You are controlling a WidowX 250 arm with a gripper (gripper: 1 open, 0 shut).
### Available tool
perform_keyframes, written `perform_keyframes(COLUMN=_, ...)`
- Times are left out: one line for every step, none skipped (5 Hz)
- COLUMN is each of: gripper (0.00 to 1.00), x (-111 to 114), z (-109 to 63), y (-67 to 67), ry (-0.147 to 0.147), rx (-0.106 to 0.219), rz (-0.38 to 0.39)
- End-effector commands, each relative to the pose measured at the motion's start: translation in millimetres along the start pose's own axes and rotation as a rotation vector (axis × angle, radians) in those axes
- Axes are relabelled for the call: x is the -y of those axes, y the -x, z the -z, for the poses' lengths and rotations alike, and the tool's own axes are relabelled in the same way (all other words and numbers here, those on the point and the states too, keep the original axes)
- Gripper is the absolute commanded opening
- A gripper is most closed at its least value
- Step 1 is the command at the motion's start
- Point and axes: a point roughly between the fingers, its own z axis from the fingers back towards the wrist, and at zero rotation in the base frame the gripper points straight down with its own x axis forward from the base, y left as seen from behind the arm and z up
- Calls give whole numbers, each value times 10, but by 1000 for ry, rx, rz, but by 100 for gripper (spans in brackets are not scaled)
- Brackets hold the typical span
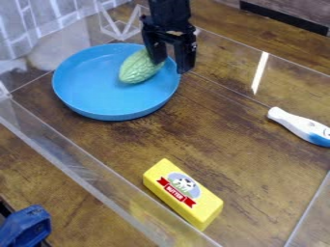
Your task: Put the green object in the blue tray
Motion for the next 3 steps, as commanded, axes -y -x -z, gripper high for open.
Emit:
perform_keyframes(gripper=100, x=-22, z=-217, y=-155, ry=-37, rx=70, rz=29)
perform_keyframes(gripper=100, x=-49, z=-220, y=-159, ry=-45, rx=73, rz=34)
perform_keyframes(gripper=100, x=-75, z=-208, y=-157, ry=-51, rx=73, rz=37)
